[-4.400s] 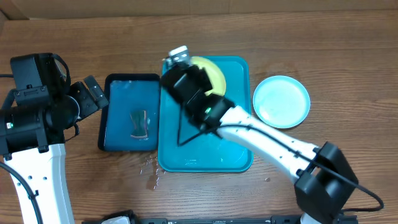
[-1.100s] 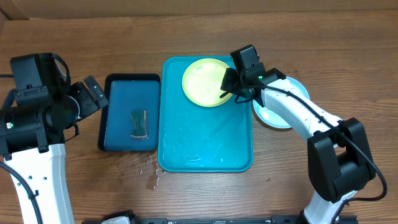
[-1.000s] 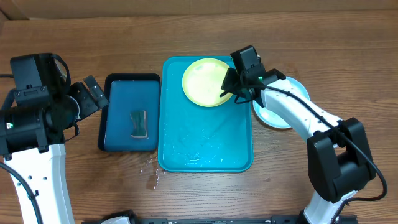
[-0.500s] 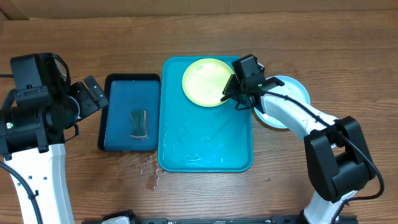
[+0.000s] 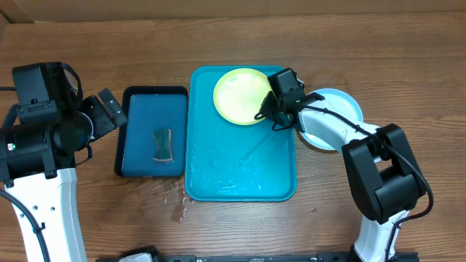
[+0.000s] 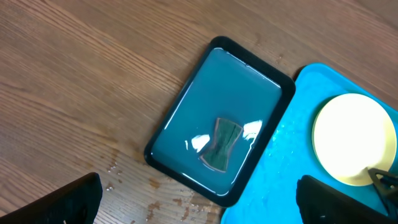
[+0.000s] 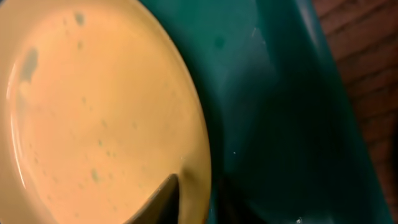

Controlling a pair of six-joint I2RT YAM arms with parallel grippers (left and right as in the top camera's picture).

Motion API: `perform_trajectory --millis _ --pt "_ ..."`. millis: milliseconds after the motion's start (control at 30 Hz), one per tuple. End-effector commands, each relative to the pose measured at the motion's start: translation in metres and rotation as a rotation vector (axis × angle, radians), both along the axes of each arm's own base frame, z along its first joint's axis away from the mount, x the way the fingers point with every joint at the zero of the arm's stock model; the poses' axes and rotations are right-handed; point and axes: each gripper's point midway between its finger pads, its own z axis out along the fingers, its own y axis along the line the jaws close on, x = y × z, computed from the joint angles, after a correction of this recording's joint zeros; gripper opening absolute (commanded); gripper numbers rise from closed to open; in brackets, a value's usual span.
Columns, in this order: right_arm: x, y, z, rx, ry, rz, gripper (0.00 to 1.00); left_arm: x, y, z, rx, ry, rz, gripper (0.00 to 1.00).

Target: Clean dirty plates on tray and stack at the side

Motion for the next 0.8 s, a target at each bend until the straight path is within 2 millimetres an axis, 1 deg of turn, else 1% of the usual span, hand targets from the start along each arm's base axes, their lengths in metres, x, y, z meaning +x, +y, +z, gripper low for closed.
perform_trajectory --millis 0,100,200,333,400,500,567,633,767 --pt "0.002 -0.001 -0.002 0.005 -0.003 -0.005 0.04 0.001 0.002 0.001 -0.009 -0.006 0.022 1.0" --pt "0.006 0.001 0.006 0.007 -0.021 0.007 0.04 0.001 0.002 0.001 -0.009 -0.006 0.022 1.0" --pt "0.012 0.002 0.026 -0.006 -0.06 0.051 0.04 0.001 0.002 0.001 -0.009 -0.006 0.022 1.0" --pt "0.019 0.005 0.069 -0.007 -0.136 0.091 0.04 0.001 0.002 0.001 -0.009 -0.006 0.022 1.0" --pt "0.019 0.007 0.09 -0.005 -0.177 0.111 0.04 0.001 0.002 0.001 -0.009 -0.006 0.022 1.0" --pt "0.016 0.014 0.114 -0.002 -0.231 0.149 0.04 0.001 0.002 0.001 -0.009 -0.006 0.022 1.0" --pt "0.013 0.02 0.126 -0.001 -0.262 0.176 0.04 0.001 0.002 0.001 -0.009 -0.006 0.022 1.0" --pt "0.012 0.025 0.132 -0.014 -0.286 0.179 0.04 0.001 0.002 0.001 -0.009 -0.006 0.022 1.0" --pt "0.004 0.049 0.139 -0.042 -0.337 0.21 0.04 0.001 0.002 0.001 -0.009 -0.006 0.022 1.0"
